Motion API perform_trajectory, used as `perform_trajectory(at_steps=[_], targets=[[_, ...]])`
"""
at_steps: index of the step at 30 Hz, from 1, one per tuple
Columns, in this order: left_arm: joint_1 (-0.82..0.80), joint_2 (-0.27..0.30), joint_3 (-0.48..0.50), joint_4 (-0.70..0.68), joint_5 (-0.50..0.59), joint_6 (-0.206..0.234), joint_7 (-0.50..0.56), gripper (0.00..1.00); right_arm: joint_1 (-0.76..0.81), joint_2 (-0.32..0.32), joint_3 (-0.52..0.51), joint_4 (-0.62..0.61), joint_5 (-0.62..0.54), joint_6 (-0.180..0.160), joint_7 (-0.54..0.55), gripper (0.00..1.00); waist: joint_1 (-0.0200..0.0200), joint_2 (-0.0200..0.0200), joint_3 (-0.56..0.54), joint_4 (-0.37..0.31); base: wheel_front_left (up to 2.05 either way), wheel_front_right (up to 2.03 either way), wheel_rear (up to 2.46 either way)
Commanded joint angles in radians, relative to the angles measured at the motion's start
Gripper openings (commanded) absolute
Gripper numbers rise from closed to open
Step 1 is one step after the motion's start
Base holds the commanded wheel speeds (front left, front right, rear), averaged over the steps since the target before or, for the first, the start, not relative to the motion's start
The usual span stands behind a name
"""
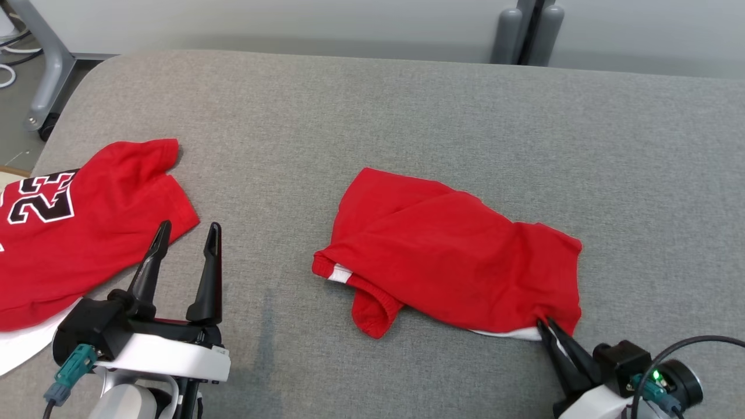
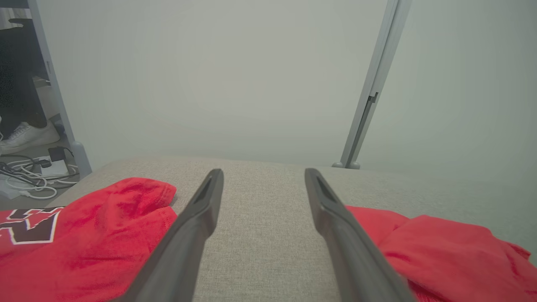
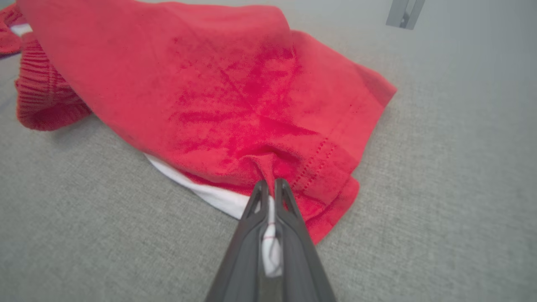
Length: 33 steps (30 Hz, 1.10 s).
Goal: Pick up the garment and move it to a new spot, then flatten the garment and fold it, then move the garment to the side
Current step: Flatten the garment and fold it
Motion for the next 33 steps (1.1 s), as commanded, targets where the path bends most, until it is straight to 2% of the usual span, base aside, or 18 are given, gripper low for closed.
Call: perform_trajectory(at_steps=[1, 8, 14, 21, 33], targets=[[-0.010, 0.005, 0.007, 0.002, 0.003, -0.002, -0.001, 1.00, -0.017, -0.009, 0.002, -0.015, -0.003, 0.000, -0.013, 0.00, 0.0000, 0.0000, -0.002, -0.005, 0.00, 0.00, 0.00], [-0.009, 0.006, 0.028, 0.007, 0.016, -0.007, -0.001, 1.00, -0.048, -0.021, 0.019, -0.232, -0.004, 0.000, 0.004, 0.00, 0.0000, 0.0000, -0.006, -0.038, 0.00, 0.00, 0.00], [-0.012, 0.008, 0.031, 0.005, 0.021, -0.007, -0.001, 1.00, -0.095, -0.032, -0.019, -0.351, -0.010, 0.000, 0.033, 0.00, 0.0000, 0.0000, 0.003, -0.048, 0.00, 0.00, 0.00], [-0.043, 0.005, 0.018, 0.001, 0.024, -0.018, -0.001, 1.00, -0.194, -0.030, -0.073, -0.331, -0.011, 0.000, 0.032, 0.00, 0.0000, 0.0000, 0.053, -0.028, 0.00, 0.00, 0.00], [-0.117, -0.031, 0.003, 0.011, 0.039, -0.054, -0.001, 1.00, -0.383, -0.042, -0.107, -0.148, 0.018, 0.000, 0.016, 0.00, 0.0000, 0.0000, 0.174, 0.031, 0.00, 0.00, 0.00]])
